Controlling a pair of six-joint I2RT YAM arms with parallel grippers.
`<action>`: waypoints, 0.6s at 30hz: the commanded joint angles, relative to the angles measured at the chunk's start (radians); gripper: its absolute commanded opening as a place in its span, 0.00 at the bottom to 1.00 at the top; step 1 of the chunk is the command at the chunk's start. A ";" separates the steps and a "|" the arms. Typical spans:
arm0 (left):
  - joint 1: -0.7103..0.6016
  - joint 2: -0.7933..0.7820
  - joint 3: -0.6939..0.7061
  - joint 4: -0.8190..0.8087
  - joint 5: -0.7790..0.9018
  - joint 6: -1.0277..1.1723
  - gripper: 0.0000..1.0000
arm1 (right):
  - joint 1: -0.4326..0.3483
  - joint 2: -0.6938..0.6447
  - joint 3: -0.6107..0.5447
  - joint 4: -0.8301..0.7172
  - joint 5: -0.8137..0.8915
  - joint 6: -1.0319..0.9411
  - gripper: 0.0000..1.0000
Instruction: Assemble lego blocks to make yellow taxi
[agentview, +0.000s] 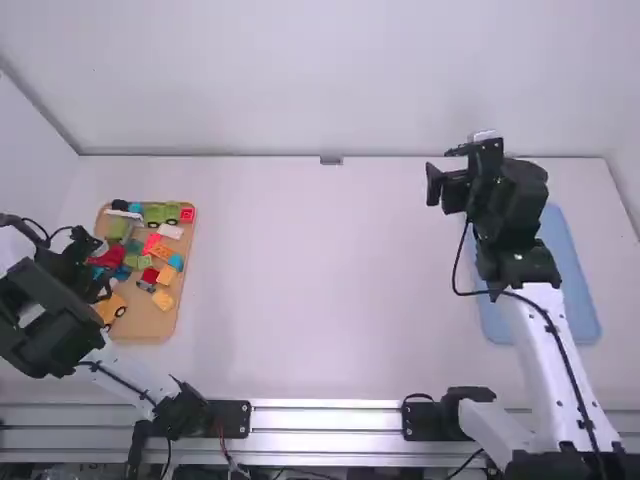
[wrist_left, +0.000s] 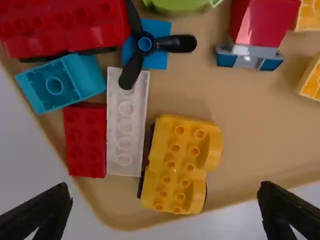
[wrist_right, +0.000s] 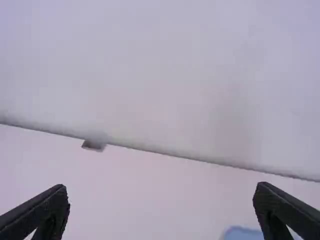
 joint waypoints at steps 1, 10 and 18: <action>0.002 0.005 -0.038 -0.017 -0.084 0.024 0.99 | 0.018 0.007 0.040 0.016 -0.004 -0.002 0.98; 0.001 0.005 -0.079 -0.011 -0.029 0.021 0.99 | 0.027 0.007 0.033 0.041 0.002 -0.002 0.98; -0.011 0.005 -0.124 0.042 0.036 0.090 0.90 | 0.027 0.007 0.028 0.033 0.002 -0.002 0.98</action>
